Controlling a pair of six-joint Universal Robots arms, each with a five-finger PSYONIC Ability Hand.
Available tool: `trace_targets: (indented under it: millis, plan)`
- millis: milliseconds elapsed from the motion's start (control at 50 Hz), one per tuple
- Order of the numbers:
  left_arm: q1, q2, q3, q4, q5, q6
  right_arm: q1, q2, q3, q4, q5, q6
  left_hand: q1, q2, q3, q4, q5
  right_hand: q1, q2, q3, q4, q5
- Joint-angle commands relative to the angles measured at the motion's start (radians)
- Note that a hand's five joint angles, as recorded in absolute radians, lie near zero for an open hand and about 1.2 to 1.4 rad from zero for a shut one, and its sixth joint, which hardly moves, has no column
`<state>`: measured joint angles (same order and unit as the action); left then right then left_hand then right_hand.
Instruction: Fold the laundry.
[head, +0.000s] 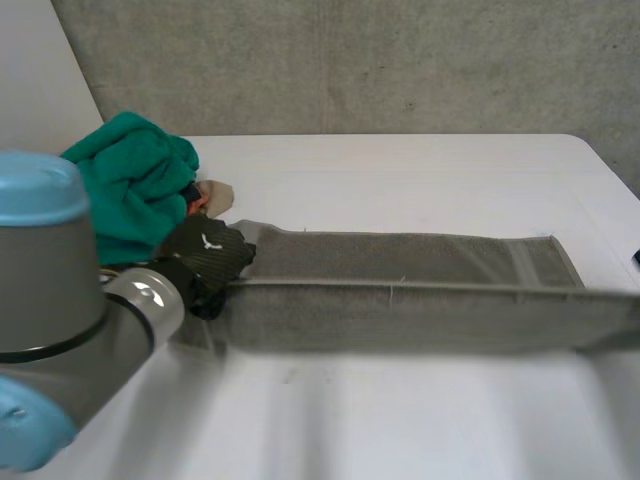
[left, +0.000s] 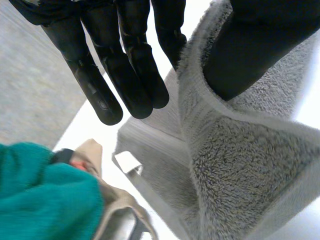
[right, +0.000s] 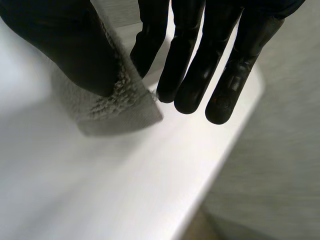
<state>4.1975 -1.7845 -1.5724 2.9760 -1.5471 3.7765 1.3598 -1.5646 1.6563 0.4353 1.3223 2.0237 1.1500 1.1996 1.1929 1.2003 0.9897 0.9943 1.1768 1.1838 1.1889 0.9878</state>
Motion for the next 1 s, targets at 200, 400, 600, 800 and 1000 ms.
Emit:
trace_targets:
  millis: [200, 400, 600, 800, 1000]
  plan:
    - [0.007, 0.144, 0.006, -0.114, 0.091, -0.001, 0.013, -0.129, -0.061, 0.089, -0.017, -0.054, 0.246, 0.197, 0.203, 0.196, 0.232, 0.402, 0.219, 0.213, 0.207, 0.234]
    - [0.061, -0.214, 0.187, -0.074, 0.085, 0.012, 0.148, 0.222, -0.131, 0.028, 0.024, -0.039, 0.246, 0.197, 0.203, 0.196, 0.232, 0.402, 0.219, 0.213, 0.207, 0.234]
    - [0.082, -0.503, 0.63, 0.127, 0.09, 0.173, 0.295, 0.477, -0.478, -0.26, 0.179, 0.075, 0.246, 0.197, 0.203, 0.196, 0.232, 0.402, 0.219, 0.213, 0.207, 0.234]
    - [0.085, -0.527, 0.874, 0.676, 0.094, 0.209, 0.334, 0.526, -0.733, -0.786, 0.218, 0.248, 0.246, 0.197, 0.203, 0.196, 0.232, 0.402, 0.219, 0.213, 0.207, 0.234]
    - [0.11, -0.365, 0.751, 0.727, 0.096, -0.017, 0.363, 0.476, -0.736, -0.965, 0.255, 0.273, 0.246, 0.197, 0.203, 0.196, 0.232, 0.402, 0.219, 0.213, 0.207, 0.234]
